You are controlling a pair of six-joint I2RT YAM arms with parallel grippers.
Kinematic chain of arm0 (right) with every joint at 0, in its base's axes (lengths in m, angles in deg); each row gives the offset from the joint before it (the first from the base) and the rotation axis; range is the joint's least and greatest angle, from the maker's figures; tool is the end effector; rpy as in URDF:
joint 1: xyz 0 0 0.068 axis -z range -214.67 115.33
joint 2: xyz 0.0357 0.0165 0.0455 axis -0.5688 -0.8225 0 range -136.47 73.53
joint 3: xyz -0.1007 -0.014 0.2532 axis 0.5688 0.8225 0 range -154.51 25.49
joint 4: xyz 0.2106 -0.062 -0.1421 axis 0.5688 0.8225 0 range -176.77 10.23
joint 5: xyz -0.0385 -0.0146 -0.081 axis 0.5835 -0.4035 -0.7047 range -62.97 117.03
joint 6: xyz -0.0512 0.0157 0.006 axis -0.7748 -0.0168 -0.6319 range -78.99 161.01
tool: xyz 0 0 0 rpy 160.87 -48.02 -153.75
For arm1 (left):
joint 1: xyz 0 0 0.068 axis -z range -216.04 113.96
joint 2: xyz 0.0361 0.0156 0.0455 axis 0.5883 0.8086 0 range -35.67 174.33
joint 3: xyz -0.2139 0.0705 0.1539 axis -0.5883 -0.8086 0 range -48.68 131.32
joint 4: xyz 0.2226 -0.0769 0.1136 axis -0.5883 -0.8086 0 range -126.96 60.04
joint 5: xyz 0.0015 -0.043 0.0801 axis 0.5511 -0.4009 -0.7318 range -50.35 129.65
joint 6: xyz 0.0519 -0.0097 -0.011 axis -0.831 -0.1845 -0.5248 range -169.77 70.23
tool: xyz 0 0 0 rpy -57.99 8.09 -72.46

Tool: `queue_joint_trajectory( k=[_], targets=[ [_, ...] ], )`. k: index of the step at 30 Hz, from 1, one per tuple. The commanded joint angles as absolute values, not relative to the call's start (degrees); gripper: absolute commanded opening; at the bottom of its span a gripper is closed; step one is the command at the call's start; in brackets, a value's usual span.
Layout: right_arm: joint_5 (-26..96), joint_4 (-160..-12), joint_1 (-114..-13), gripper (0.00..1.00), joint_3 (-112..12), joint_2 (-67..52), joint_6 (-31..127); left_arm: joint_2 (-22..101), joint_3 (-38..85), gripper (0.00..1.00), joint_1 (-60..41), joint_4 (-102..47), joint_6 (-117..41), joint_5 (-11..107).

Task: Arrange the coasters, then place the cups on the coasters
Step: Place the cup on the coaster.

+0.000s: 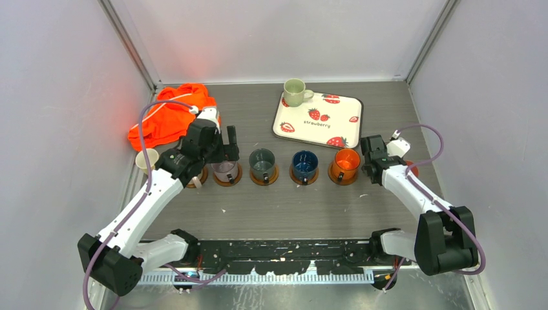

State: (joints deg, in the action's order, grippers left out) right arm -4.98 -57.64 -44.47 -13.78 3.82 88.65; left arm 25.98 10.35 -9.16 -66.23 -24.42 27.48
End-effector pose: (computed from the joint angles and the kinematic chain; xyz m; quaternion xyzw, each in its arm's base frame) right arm 0.2229 0.0193 0.1990 0.3691 0.8540 -0.1121 0.3491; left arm 0.2057 -0.0959 0.3262 -0.0337 0.8977 -0.1029 0.4272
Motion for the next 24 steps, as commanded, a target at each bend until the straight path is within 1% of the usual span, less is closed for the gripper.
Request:
queue_joint_trajectory(
  k=[1,5,24],
  targets=[
    [-4.35,-59.24,-45.27,0.11,-13.97,5.81,91.19,25.76,10.8,1.0,-9.4,-64.07,-23.95,27.56],
    [-4.34,-57.95,-45.42,0.15,-13.67,6.4,91.52,25.63,10.82,1.0,-9.41,-64.06,-23.93,27.74],
    [-3.61,-55.23,-45.48,0.48,-14.02,6.7,91.17,24.98,10.82,1.0,-9.4,-64.07,-23.84,28.04]
  ],
)
